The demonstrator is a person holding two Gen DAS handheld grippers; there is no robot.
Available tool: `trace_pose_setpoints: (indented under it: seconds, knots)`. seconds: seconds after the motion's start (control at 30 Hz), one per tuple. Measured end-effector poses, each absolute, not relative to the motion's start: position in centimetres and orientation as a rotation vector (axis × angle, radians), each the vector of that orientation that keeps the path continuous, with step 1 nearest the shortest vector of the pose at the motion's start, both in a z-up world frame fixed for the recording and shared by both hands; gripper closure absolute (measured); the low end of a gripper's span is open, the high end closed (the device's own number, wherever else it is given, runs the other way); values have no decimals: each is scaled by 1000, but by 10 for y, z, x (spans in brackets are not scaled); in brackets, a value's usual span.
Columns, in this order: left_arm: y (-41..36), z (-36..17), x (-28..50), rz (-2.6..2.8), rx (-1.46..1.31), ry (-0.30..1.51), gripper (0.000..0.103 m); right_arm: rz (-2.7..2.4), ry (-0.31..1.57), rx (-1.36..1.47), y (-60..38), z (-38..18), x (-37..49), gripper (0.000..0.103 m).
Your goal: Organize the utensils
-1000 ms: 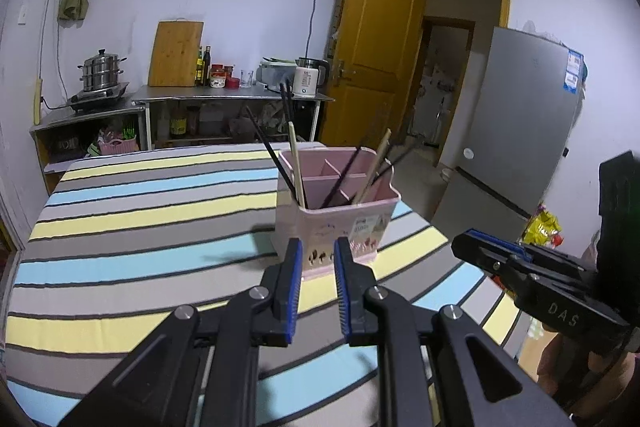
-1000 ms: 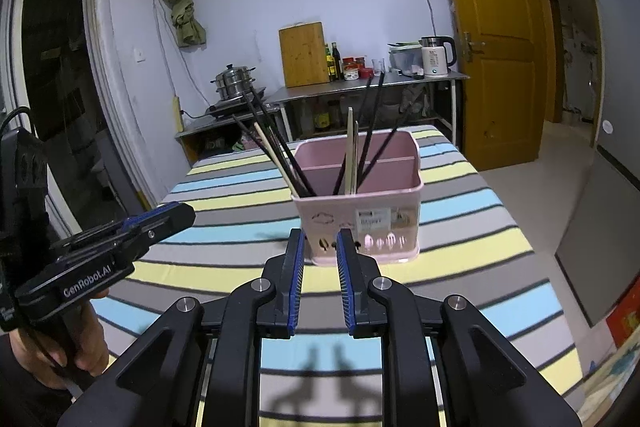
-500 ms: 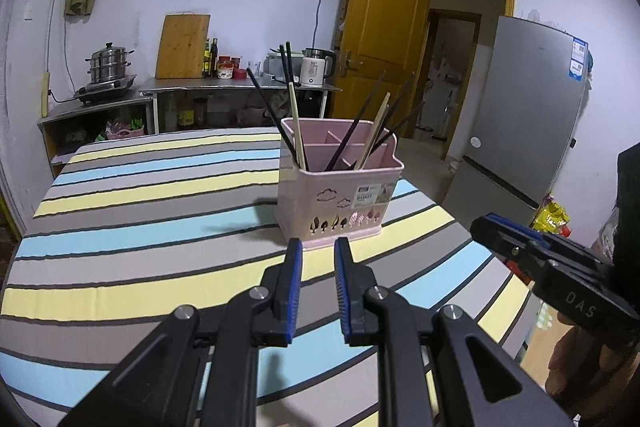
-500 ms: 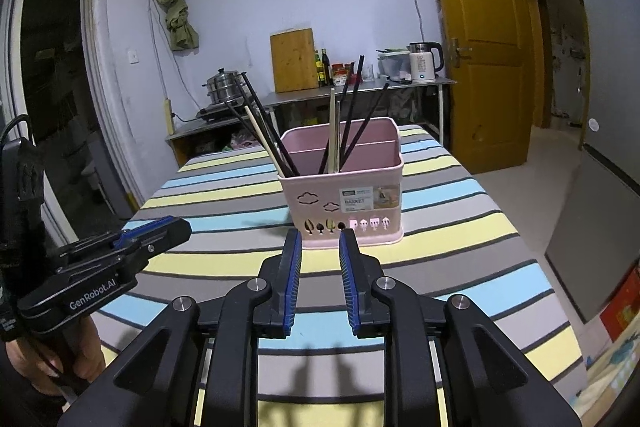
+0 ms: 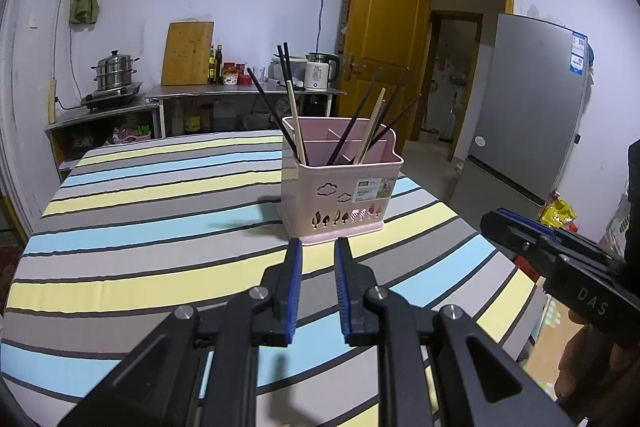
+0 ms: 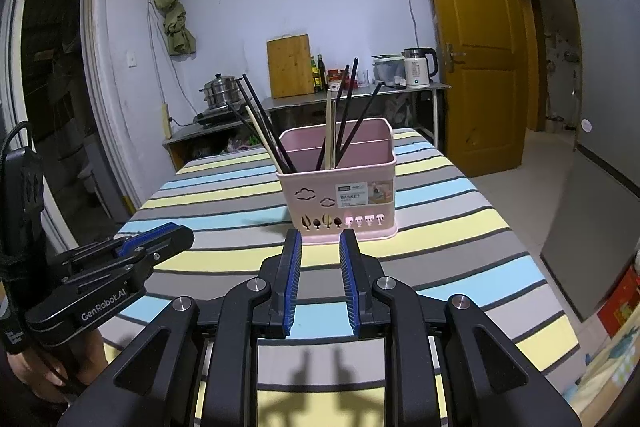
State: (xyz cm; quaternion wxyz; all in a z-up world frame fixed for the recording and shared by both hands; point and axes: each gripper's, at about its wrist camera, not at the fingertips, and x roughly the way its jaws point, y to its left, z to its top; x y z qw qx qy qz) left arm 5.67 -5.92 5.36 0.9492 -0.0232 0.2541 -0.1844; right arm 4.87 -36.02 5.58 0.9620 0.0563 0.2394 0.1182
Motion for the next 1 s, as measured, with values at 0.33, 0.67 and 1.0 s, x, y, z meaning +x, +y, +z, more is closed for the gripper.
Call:
trace_pose_setpoints:
  seconds: [0.33,0.67,1.0]
  knots:
    - [-62,52,54,-370,-50,518,86,242,488,105,-357,55,44,82]
    - [-61,52,51,-368,-49,508,86,242,486,99,-356,56,44,82]
    - [-62,54,49,-365,-48,503,86,242,486,97,-356,56,44,82]
